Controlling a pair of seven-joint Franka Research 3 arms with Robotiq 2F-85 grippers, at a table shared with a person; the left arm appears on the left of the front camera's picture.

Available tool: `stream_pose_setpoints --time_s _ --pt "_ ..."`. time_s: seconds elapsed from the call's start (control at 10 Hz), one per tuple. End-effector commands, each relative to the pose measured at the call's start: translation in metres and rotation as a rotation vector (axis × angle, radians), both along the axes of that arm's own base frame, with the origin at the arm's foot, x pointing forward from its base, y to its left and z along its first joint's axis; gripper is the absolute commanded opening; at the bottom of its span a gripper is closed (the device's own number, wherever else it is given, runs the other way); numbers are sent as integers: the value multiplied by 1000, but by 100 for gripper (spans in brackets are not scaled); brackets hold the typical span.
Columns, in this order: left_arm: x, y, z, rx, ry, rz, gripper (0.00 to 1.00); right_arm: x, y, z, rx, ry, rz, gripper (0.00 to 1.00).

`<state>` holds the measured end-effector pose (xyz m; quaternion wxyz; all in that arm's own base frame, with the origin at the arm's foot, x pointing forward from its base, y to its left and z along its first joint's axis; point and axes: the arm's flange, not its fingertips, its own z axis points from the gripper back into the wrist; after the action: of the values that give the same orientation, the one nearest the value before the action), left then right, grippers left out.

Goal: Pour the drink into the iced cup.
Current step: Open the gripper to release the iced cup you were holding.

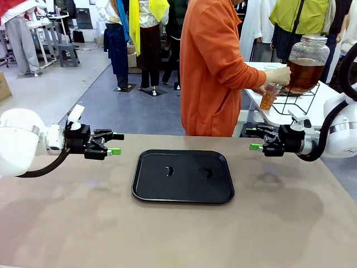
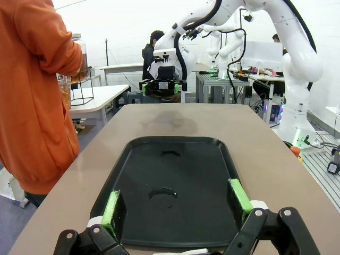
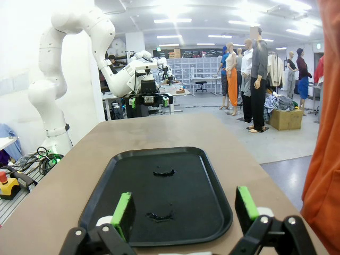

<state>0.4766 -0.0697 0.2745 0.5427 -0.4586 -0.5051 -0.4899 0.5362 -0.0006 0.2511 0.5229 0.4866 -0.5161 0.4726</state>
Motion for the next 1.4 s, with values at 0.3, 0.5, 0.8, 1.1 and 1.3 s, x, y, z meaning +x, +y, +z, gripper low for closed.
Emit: stream_pose_setpoints --time_s 0.3,0.5,0.8,1.1,1.3 --pt "1 -1 1 -1 -3 -2 100 1 1 3 4 -5 -3 100" --pt "1 -1 1 -1 -3 -2 100 1 1 3 4 -5 -3 100" --pt "1 -1 1 -1 -3 -2 100 1 1 3 4 -5 -3 100" --pt "1 -1 1 -1 -3 -2 100 1 1 3 4 -5 -3 100" --pt "1 -1 1 -1 -3 -2 100 1 1 3 4 -5 -3 100"
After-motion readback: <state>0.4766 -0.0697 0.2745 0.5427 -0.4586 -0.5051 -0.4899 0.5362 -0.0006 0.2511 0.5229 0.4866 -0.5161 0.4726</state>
